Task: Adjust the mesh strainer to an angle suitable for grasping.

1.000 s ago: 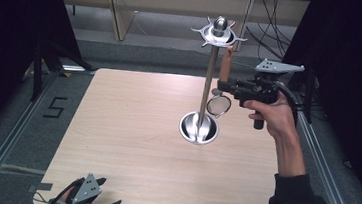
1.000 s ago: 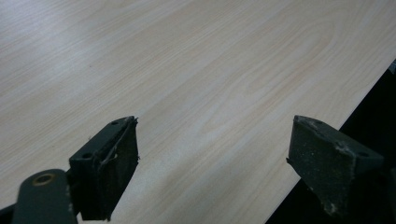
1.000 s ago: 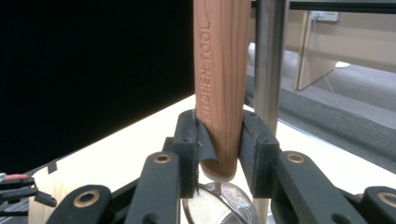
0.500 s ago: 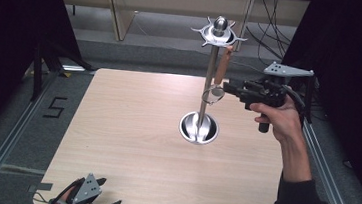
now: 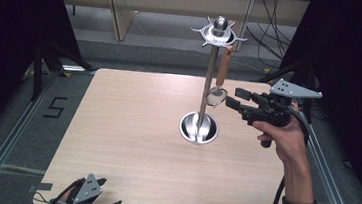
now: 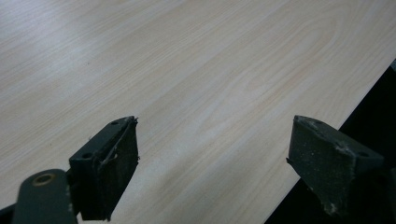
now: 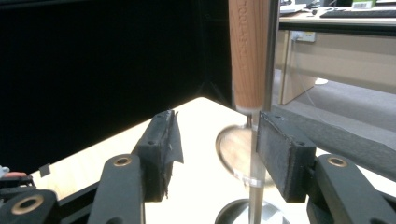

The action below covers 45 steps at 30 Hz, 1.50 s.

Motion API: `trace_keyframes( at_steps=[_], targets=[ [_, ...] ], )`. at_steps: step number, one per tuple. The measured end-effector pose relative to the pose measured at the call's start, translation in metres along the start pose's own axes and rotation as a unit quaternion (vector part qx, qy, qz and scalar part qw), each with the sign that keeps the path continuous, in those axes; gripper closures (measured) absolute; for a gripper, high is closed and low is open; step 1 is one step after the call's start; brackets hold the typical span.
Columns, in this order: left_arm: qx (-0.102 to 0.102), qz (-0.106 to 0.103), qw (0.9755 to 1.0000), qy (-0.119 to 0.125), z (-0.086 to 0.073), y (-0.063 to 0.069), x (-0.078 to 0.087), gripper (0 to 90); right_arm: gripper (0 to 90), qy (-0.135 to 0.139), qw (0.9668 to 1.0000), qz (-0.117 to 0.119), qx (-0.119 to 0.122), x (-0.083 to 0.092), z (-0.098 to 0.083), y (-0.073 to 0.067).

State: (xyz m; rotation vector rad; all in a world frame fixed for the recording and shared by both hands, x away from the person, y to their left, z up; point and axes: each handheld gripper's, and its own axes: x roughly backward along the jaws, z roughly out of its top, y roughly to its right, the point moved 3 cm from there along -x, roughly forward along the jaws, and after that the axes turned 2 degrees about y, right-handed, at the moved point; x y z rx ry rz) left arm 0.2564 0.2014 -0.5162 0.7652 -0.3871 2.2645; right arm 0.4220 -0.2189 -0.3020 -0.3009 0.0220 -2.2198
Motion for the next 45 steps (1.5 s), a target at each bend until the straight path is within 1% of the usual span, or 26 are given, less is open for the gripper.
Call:
trace_keyframes(
  at_steps=[3, 4, 5, 8, 12, 13, 15, 16, 18, 19, 20, 21, 22, 27, 28, 29, 31, 32, 34, 36, 37, 38, 39, 42, 44, 45],
  targets=[
    [0.007, 0.000, 1.0000, 0.004, 0.000, 0.001, 0.000, 15.5, 47.8, -0.003, 1.0000, -0.001, 0.005, 0.004, -0.004, -0.002],
    [-0.011, -0.001, 0.9999, 0.006, 0.001, -0.002, 0.000, 15.5, 47.6, 0.001, 0.9999, -0.005, 0.010, 0.004, -0.005, -0.002],
    [-0.009, 0.000, 0.9999, 0.006, 0.001, -0.001, 0.000, 15.5, 47.3, -0.007, 1.0000, 0.000, -0.001, 0.006, -0.007, -0.005],
    [-0.001, 0.000, 1.0000, 0.008, 0.000, 0.000, 0.000, 15.5, 46.3, -0.001, 0.9998, -0.009, 0.018, 0.006, -0.013, -0.006],
    [0.005, -0.002, 1.0000, 0.007, 0.000, 0.001, 0.000, 15.5, 45.5, 0.006, 0.9998, -0.012, 0.012, 0.011, -0.027, -0.009],
    [0.009, -0.004, 0.9999, 0.008, 0.001, 0.002, 0.000, 15.5, 45.1, -0.011, 0.9998, -0.016, 0.005, 0.013, -0.032, -0.008],
    [0.006, -0.001, 1.0000, 0.003, 0.000, 0.002, 0.000, 15.5, 45.1, -0.008, 0.9998, -0.018, 0.004, 0.012, -0.035, -0.007],
    [-0.010, -0.002, 0.9999, 0.000, 0.001, 0.000, 0.001, 15.5, 45.0, -0.015, 0.9997, -0.017, 0.006, 0.013, -0.039, -0.006],
    [-0.009, 0.000, 1.0000, -0.003, 0.001, 0.000, 0.001, 15.6, 44.8, -0.024, 0.9995, -0.019, 0.007, 0.012, -0.045, -0.005],
    [-0.024, -0.001, 0.9997, 0.001, 0.001, -0.002, 0.000, 15.6, 44.5, -0.026, 0.9995, -0.018, 0.004, 0.011, -0.048, -0.004],
    [-0.024, -0.001, 0.9997, 0.000, 0.001, -0.002, 0.001, 15.6, 44.5, -0.036, 0.9992, -0.017, -0.010, 0.011, -0.051, -0.006],
    [-0.024, -0.001, 0.9997, 0.001, 0.001, -0.002, 0.001, 15.6, 44.5, -0.031, 0.9992, -0.025, 0.010, 0.011, -0.052, -0.003],
    [-0.001, -0.001, 1.0000, -0.002, 0.000, 0.001, 0.001, 15.6, 44.4, -0.035, 0.9992, -0.020, -0.004, 0.010, -0.054, -0.005],
    [-0.026, 0.000, 0.9996, -0.009, 0.001, -0.002, 0.003, 15.6, 42.6, -0.048, 0.9986, -0.023, -0.005, 0.010, -0.063, -0.004],
    [-0.017, -0.001, 0.9998, -0.009, 0.001, -0.001, 0.003, 15.6, 42.3, -0.050, 0.9981, -0.031, -0.016, 0.011, -0.065, -0.006],
    [-0.023, -0.003, 0.9997, -0.009, 0.001, -0.001, 0.003, 15.6, 42.0, -0.048, 0.9984, -0.027, -0.011, 0.010, -0.066, -0.005],
    [-0.011, -0.001, 0.9999, -0.004, 0.001, 0.000, 0.001, 15.6, 41.6, -0.053, 0.9982, -0.025, -0.011, 0.010, -0.071, -0.005],
    [-0.031, 0.000, 0.9995, -0.003, 0.002, -0.003, 0.001, 15.6, 41.2, -0.058, 0.9978, -0.030, -0.012, 0.011, -0.073, -0.005],
    [0.005, -0.002, 1.0000, 0.005, 0.001, 0.002, -0.001, 15.6, 40.5, -0.069, 0.9971, -0.026, -0.018, 0.012, -0.079, -0.006],
    [0.009, -0.006, 0.9999, 0.006, 0.001, 0.002, -0.001, 15.6, 40.1, -0.070, 0.9971, -0.026, -0.017, 0.012, -0.083, -0.004],
    [-0.002, -0.003, 1.0000, 0.001, 0.002, 0.001, 0.000, 15.6, 39.9, -0.074, 0.9968, -0.026, -0.010, 0.012, -0.085, -0.002],
    [-0.026, -0.002, 0.9996, -0.004, 0.002, -0.003, 0.001, 15.6, 39.8, -0.075, 0.9966, -0.024, -0.024, 0.011, -0.088, -0.004],
    [-0.007, -0.003, 1.0000, 0.000, 0.002, 0.000, 0.000, 15.6, 39.6, -0.076, 0.9968, -0.023, -0.011, 0.011, -0.090, -0.002],
    [0.003, -0.002, 1.0000, 0.001, 0.002, 0.001, 0.000, 15.6, 39.2, -0.085, 0.9959, -0.025, -0.022, 0.010, -0.095, -0.003],
    [-0.016, -0.002, 0.9999, 0.002, 0.002, -0.002, 0.000, 15.6, 39.1, -0.085, 0.9960, -0.025, -0.012, 0.009, -0.098, -0.001],
    [-0.016, -0.004, 0.9999, 0.000, 0.002, -0.002, 0.000, 15.6, 38.9, -0.093, 0.9949, -0.028, -0.027, 0.009, -0.099, -0.003]
  ],
)
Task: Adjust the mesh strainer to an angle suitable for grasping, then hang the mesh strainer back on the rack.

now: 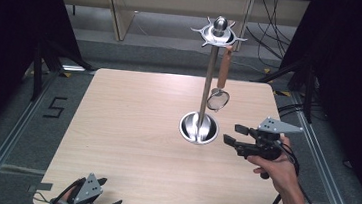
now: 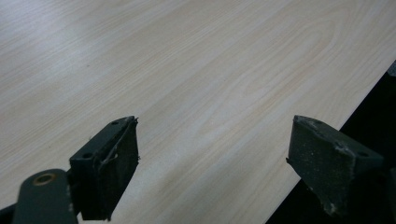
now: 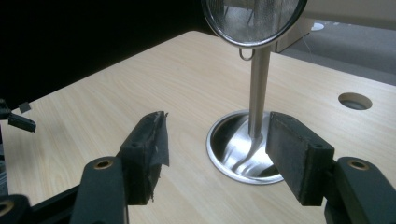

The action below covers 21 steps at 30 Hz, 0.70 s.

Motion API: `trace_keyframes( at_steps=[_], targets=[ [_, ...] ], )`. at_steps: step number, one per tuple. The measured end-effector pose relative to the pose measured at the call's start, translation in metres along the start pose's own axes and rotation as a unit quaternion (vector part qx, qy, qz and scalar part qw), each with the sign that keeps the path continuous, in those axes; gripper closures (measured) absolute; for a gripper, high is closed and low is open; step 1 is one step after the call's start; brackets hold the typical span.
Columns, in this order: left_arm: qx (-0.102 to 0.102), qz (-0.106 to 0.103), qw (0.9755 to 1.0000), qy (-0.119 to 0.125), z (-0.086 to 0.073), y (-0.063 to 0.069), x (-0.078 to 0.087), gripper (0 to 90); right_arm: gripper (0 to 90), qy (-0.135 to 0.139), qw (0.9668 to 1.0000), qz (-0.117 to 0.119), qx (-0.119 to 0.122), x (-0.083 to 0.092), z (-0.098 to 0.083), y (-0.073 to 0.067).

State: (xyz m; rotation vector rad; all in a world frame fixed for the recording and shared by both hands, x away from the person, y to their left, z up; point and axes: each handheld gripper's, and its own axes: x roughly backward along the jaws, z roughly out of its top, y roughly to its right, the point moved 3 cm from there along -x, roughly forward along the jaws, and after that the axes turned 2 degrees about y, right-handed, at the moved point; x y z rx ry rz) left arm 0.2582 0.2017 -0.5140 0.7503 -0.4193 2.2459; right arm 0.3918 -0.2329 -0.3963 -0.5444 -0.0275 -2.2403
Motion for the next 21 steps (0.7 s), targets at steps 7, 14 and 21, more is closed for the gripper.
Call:
trace_keyframes(
  at_steps=[7, 14, 21],
  targets=[
    [0.008, 0.004, 0.9999, -0.006, 0.000, 0.000, 0.001, 15.6, 38.3, -0.007, 0.9999, 0.010, 0.006, -0.009, -0.010, 0.000],
    [0.019, 0.004, 0.9998, 0.003, 0.000, 0.002, 0.000, 15.6, 37.1, -0.025, 0.9995, 0.013, 0.017, -0.014, -0.018, -0.002],
    [0.013, -0.001, 0.9999, 0.004, 0.000, 0.003, 0.001, 15.7, 36.9, -0.045, 0.9989, 0.015, 0.003, -0.020, -0.027, -0.008]
  ],
)
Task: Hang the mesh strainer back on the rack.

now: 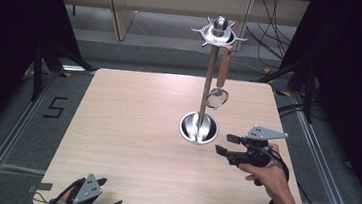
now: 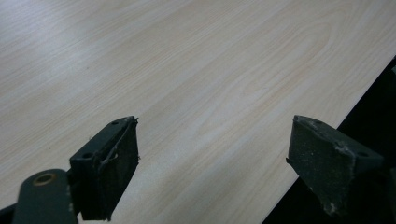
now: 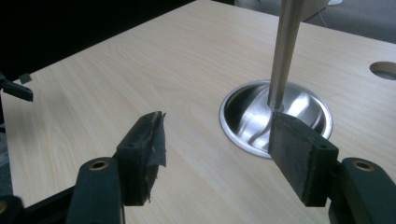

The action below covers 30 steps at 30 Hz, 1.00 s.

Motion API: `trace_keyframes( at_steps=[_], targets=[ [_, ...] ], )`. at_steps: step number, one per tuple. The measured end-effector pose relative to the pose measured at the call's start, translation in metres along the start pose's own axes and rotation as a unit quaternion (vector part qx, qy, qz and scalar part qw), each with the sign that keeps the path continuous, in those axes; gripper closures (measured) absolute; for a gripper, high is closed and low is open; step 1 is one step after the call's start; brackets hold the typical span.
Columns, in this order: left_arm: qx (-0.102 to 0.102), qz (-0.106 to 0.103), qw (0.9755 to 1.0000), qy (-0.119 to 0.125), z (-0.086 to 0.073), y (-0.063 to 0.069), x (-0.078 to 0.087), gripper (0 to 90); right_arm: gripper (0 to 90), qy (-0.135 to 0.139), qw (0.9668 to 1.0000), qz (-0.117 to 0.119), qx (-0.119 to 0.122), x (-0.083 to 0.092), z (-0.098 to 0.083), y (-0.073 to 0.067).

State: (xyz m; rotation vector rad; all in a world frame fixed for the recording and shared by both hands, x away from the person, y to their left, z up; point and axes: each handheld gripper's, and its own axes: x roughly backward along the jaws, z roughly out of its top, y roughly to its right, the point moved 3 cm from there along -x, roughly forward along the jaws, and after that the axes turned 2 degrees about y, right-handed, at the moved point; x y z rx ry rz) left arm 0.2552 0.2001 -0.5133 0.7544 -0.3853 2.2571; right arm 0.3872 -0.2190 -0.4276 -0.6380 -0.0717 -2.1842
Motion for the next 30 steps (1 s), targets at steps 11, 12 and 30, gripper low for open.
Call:
trace_keyframes(
  at_steps=[11, 12, 30],
  targets=[
    [-0.012, 0.001, 0.9999, 0.011, 0.000, -0.002, -0.001, 15.7, 36.7, -0.014, 0.9998, 0.003, 0.016, -0.010, -0.011, 0.005],
    [-0.004, 0.003, 1.0000, -0.006, 0.000, -0.001, 0.001, 15.7, 36.7, -0.015, 0.9998, 0.005, 0.014, -0.010, -0.011, 0.005],
    [-0.016, 0.007, 0.9998, -0.007, -0.001, 0.000, 0.002, 15.7, 34.2, -0.033, 0.9994, 0.010, 0.006, -0.012, -0.016, -0.005]
  ],
)
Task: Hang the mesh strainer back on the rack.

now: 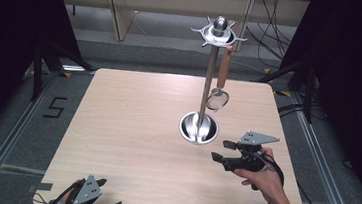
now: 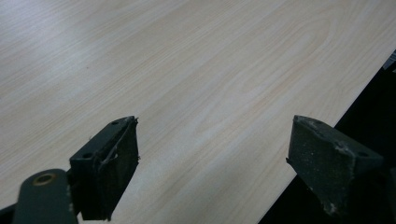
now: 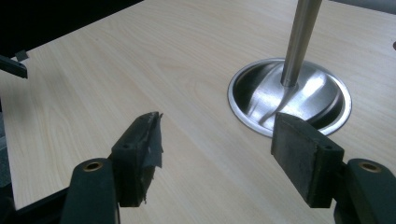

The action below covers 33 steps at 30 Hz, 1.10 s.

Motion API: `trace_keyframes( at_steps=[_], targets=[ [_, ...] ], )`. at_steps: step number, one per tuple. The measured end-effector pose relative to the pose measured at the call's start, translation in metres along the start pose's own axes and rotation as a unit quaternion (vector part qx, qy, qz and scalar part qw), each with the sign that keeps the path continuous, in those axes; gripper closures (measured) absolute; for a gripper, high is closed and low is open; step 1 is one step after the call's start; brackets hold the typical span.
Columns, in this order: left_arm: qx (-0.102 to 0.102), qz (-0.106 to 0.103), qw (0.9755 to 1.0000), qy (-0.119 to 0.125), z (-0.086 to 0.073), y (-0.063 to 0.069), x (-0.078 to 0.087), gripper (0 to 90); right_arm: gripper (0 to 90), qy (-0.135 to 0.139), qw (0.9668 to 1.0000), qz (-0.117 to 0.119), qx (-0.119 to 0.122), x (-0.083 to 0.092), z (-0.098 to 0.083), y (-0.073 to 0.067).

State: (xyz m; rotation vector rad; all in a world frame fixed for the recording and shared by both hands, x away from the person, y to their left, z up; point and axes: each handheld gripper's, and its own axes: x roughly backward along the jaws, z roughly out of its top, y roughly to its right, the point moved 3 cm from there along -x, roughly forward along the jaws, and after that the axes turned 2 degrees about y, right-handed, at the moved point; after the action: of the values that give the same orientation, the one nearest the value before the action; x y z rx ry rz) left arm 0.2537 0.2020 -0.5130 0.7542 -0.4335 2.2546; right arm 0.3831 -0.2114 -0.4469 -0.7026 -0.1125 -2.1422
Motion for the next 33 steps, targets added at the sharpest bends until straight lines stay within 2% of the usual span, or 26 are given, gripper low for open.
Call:
trace_keyframes(
  at_steps=[1, 2, 3, 4, 5, 6, 7, 8, 9, 10, 11, 13, 15, 16, 17, 20, 21, 22, 24, 25, 27, 29, 30, 31, 32, 33],
  targets=[
    [0.000, 0.000, 1.0000, 0.000, 0.000, 0.000, 0.000, 15.7, 34.1, 0.008, 0.9999, -0.007, -0.003, 0.000, 0.000, -0.001],
    [0.002, 0.000, 1.0000, 0.001, 0.000, 0.000, 0.000, 15.6, 34.1, 0.002, 1.0000, -0.003, 0.007, 0.001, 0.000, 0.001],
    [0.015, -0.001, 0.9999, 0.006, 0.000, 0.002, 0.000, 15.6, 34.1, 0.004, 1.0000, -0.004, 0.003, 0.001, 0.000, 0.000],
    [0.010, -0.001, 0.9999, 0.006, 0.000, 0.002, 0.000, 15.6, 34.1, 0.005, 0.9999, -0.002, 0.009, 0.001, 0.000, 0.000],
    [-0.002, 0.000, 1.0000, 0.000, 0.000, 0.000, 0.000, 15.5, 34.0, -0.001, 1.0000, 0.000, -0.004, 0.001, -0.001, -0.002],
    [0.004, -0.002, 1.0000, 0.000, 0.000, 0.001, 0.000, 15.6, 33.9, 0.004, 1.0000, -0.006, -0.003, 0.000, -0.002, -0.001],
    [0.001, 0.000, 1.0000, 0.001, 0.000, 0.000, 0.000, 15.5, 33.8, 0.004, 0.9999, -0.009, 0.005, 0.000, -0.003, 0.000],
    [0.005, -0.002, 1.0000, 0.000, 0.000, 0.001, 0.000, 15.6, 33.7, 0.003, 0.9999, -0.002, 0.010, 0.000, -0.003, 0.001],
    [0.005, -0.002, 1.0000, 0.000, 0.000, 0.001, 0.000, 15.5, 33.5, -0.004, 1.0000, 0.002, -0.003, 0.000, -0.005, -0.002],
    [0.003, -0.002, 1.0000, 0.000, 0.000, 0.001, 0.000, 15.5, 33.4, 0.002, 1.0000, -0.008, 0.001, -0.001, -0.005, -0.001],
    [0.003, -0.002, 1.0000, 0.000, 0.000, 0.001, 0.000, 15.5, 33.4, 0.002, 0.9999, -0.004, 0.014, -0.001, -0.005, 0.001],
    [0.002, -0.001, 1.0000, -0.001, 0.000, 0.001, 0.000, 15.5, 33.2, -0.004, 1.0000, 0.004, 0.001, -0.001, -0.007, -0.002],
    [-0.003, 0.001, 1.0000, 0.000, 0.000, 0.000, 0.000, 15.5, 33.1, -0.005, 0.9999, -0.001, 0.014, -0.001, -0.008, -0.001],
    [0.003, -0.001, 1.0000, -0.001, 0.000, 0.001, 0.000, 15.5, 33.1, -0.007, 0.9999, -0.003, 0.015, -0.001, -0.009, -0.001],
    [0.002, -0.001, 1.0000, 0.000, 0.000, 0.001, 0.000, 15.5, 33.0, -0.005, 1.0000, -0.005, 0.000, -0.001, -0.010, -0.003],
    [0.001, -0.001, 1.0000, 0.001, 0.000, 0.001, 0.000, 15.5, 32.7, -0.006, 0.9998, -0.002, 0.017, -0.002, -0.011, -0.002],
    [0.004, -0.001, 1.0000, 0.000, 0.000, 0.001, 0.000, 15.5, 32.5, -0.004, 1.0000, -0.003, 0.003, -0.002, -0.012, -0.004],
    [0.004, -0.001, 1.0000, 0.000, 0.000, 0.001, 0.000, 15.5, 32.4, -0.009, 1.0000, 0.002, 0.003, -0.002, -0.013, -0.005],
    [0.003, -0.001, 1.0000, 0.000, 0.000, 0.001, 0.000, 15.5, 32.1, -0.002, 0.9998, -0.004, 0.020, -0.003, -0.013, -0.003],
    [0.001, -0.001, 1.0000, 0.001, 0.000, 0.001, 0.000, 15.4, 32.0, -0.006, 1.0000, -0.002, 0.002, -0.002, -0.015, -0.006],
    [0.001, 0.000, 1.0000, 0.001, 0.000, 0.001, 0.000, 15.4, 31.9, -0.006, 0.9998, -0.003, 0.016, -0.002, -0.016, -0.004],
    [-0.002, 0.001, 1.0000, 0.002, 0.000, 0.000, 0.000, 15.4, 31.8, -0.010, 1.0000, 0.000, -0.001, -0.003, -0.017, -0.007],
    [-0.003, -0.003, 1.0000, 0.002, 0.000, 0.000, 0.000, 15.3, 31.8, -0.014, 0.9999, 0.003, 0.002, -0.002, -0.018, -0.007],
    [0.009, -0.002, 0.9999, 0.004, 0.000, 0.002, 0.000, 15.3, 31.8, -0.013, 0.9998, 0.003, 0.012, -0.002, -0.018, -0.005],
    [0.011, -0.002, 0.9999, 0.004, 0.000, 0.002, 0.000, 15.3, 31.8, -0.012, 0.9999, 0.002, 0.003, -0.003, -0.019, -0.007],
    [-0.011, -0.002, 0.9999, 0.006, 0.001, -0.001, 0.000, 15.3, 31.8, -0.014, 0.9999, 0.000, 0.010, -0.003, -0.020, -0.007]
  ],
)
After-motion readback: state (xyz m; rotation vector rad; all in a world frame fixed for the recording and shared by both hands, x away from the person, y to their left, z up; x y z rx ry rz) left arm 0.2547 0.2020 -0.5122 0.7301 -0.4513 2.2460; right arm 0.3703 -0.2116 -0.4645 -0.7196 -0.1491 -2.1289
